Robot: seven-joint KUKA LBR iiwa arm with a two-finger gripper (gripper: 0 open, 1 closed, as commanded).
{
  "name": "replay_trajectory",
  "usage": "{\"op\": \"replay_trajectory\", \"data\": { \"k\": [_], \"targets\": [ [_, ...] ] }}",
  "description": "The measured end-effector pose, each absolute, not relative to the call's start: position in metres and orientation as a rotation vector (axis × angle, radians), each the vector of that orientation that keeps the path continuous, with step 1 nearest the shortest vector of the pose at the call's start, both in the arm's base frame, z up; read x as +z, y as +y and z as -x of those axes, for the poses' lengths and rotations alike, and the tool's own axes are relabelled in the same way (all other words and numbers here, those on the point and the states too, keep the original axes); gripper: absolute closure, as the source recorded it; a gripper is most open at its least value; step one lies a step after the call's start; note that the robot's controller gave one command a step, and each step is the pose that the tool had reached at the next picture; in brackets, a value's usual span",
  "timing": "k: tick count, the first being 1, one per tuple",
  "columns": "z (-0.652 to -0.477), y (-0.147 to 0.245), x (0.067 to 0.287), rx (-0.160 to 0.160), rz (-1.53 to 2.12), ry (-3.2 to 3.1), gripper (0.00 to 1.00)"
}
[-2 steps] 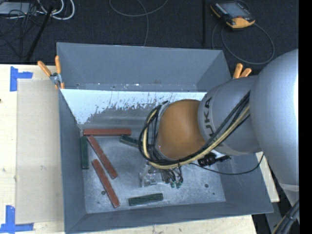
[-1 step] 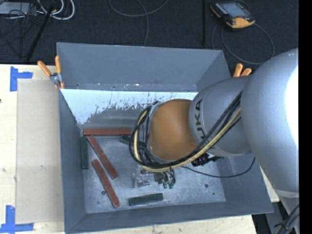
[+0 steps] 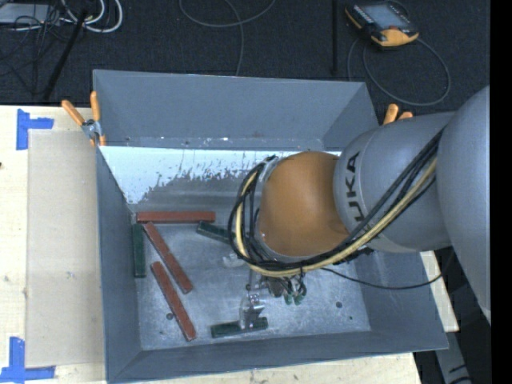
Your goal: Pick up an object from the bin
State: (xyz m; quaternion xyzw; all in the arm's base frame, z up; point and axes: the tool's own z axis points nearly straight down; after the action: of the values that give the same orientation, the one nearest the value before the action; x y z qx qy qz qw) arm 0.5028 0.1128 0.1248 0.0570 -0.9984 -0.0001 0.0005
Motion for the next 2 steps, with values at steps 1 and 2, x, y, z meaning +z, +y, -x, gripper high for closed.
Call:
{"op": "replay_trajectory", "data": {
  "k": [1,2],
  "targets": [
    [-0.503,0.113,0.125,0.000,-0.177,-3.135,0.00],
    [-0.480,0.117,0.077,-0.004,-0.134,-3.146,1.00]
  ]
}}
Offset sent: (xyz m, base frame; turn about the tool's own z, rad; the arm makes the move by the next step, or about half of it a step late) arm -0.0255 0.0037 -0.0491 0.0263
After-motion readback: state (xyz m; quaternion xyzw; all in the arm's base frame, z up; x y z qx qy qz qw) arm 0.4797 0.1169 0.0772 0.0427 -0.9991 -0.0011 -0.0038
